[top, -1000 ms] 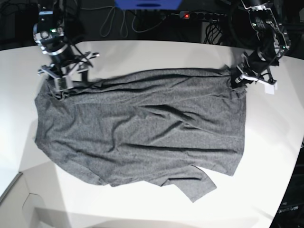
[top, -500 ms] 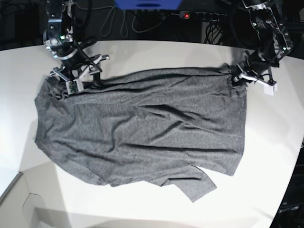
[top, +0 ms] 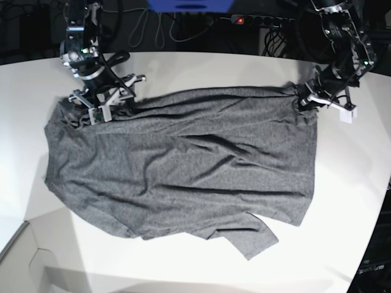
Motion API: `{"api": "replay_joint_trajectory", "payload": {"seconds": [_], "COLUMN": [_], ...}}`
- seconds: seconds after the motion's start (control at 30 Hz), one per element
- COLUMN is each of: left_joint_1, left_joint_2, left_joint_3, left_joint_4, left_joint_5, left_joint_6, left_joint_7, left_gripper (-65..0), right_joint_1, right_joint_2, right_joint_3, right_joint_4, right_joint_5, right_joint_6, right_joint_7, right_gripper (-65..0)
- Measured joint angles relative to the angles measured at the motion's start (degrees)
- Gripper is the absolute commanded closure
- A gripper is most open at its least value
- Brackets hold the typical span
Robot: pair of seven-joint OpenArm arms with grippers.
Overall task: Layout the t-shirt on the table in an organized manner, then fold the t-shirt properly
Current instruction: 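Hold the collar edge with both grippers and shift the right gripper inward, then pull the collar edge with the right gripper away from the left gripper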
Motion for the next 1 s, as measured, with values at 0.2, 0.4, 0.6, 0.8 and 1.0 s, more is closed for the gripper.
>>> {"api": "replay_joint_trajectory", "payload": {"seconds": [0.2,0.4,0.6,0.8,1.0], "left_joint_1": [0.00,0.00,0.00,-0.63,-0.50], "left_joint_2": [0.00,0.00,-0.70,-2.84,-5.25], "left_joint_3": [0.00,0.00,0.04,-1.81,-3.56], "left_joint_4": [0.00,0.00,0.04,2.75,3.39], "left_joint_5": [0.00,0.00,-0.04,-4.48,-6.95], "left_joint_6": [0.00,0.02,0.00,0.00,0.02], "left_joint_7": [0.00,-0.02,0.42,1.03,1.05], "left_gripper": [-0.3,-0.3,-0.3,-0.3,-0.3], "right_joint_1": [0.42,0.61,-1.81,-6.23,-11.61], "right_joint_2": [0.00,0.00,0.00,-0.13,-0.07], "right_joint_3": [0.00,0.00,0.00,-0.04,-1.22], "right_joint_4": [-1.70,-2.21,2.47,8.11,10.51], "right_joint_5": [0.00,0.00,-0.11,0.00,0.00], "right_joint_6": [0.02,0.04,0.02,0.04,0.07], "right_joint_7": [0.20,0.00,0.00,0.00,0.28], "right_gripper": [-36.2,-17.3,0.0,0.0,0.0]}}
